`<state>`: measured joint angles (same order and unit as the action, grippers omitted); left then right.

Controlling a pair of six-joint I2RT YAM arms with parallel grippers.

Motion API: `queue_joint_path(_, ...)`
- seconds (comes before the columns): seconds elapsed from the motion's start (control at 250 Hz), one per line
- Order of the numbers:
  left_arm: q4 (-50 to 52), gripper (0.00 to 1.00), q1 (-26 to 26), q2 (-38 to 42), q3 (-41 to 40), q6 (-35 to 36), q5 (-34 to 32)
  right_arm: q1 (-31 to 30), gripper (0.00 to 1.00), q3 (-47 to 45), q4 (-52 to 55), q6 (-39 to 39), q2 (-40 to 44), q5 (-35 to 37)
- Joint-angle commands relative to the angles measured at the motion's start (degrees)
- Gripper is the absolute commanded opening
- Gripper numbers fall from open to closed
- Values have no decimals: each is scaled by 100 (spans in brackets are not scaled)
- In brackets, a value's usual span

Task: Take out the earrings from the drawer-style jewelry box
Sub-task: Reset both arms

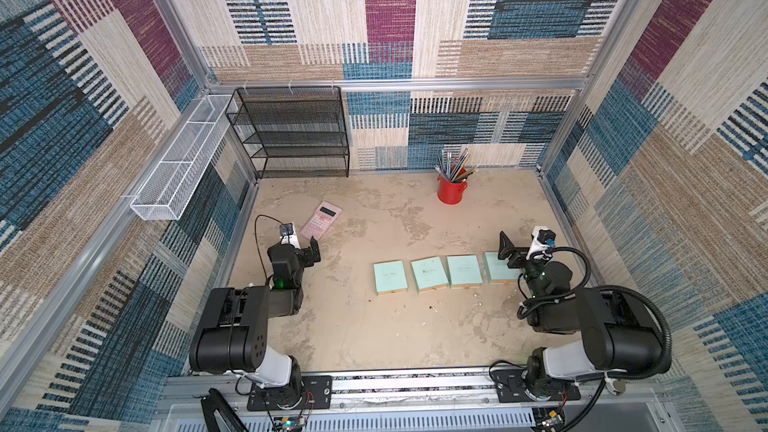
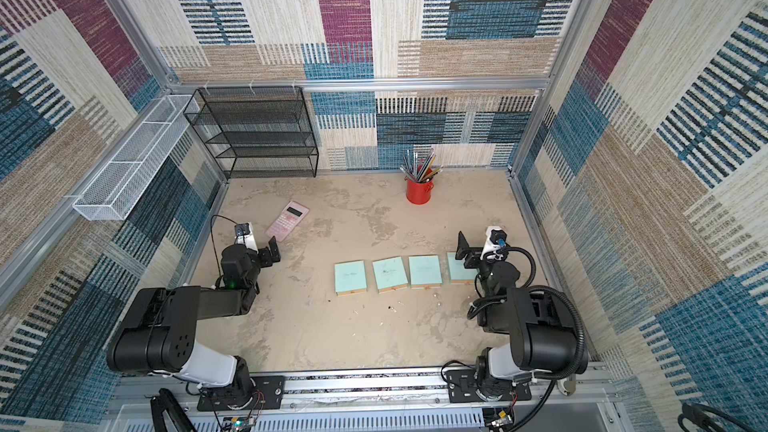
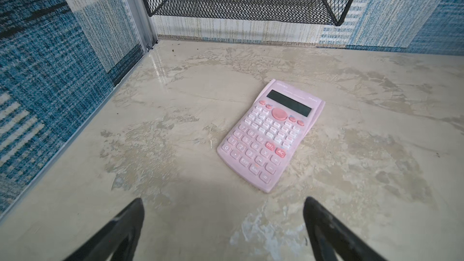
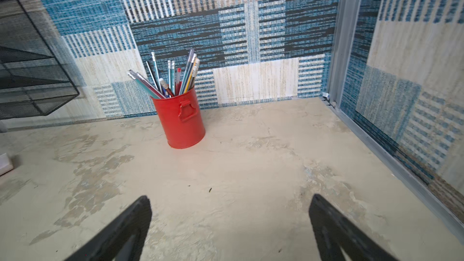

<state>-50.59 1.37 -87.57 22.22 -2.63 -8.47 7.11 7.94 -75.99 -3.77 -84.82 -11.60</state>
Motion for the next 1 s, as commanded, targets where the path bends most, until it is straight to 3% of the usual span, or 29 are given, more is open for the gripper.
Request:
queue_joint_path(0.0, 207, 99, 7, -32, 104, -70, -67, -99, 99, 56, -429, 283, -171, -218)
queue_joint_path(0.06, 232, 98, 6, -43, 116, -69, -72, -118, 99, 93, -754, 261, -493, -247)
queue_joint_path(0.12, 247, 99, 12, -42, 134, -62, -76, -163, 99, 227, -146, 358, -293, -138)
queue_joint_path(0.312, 228, 98, -5, -32, 117, -60, -92, -405, 99, 381, 0, 446, -383, 375)
queue_joint_path(0.476, 28, 98, -323, -21, 24, 185, -591, -448, 99, 357, -57, 465, -386, 455)
queue_joint_path(0.996, 49, 99, -330, -23, 33, 197, -568, -457, 99, 341, -72, 465, -379, 466)
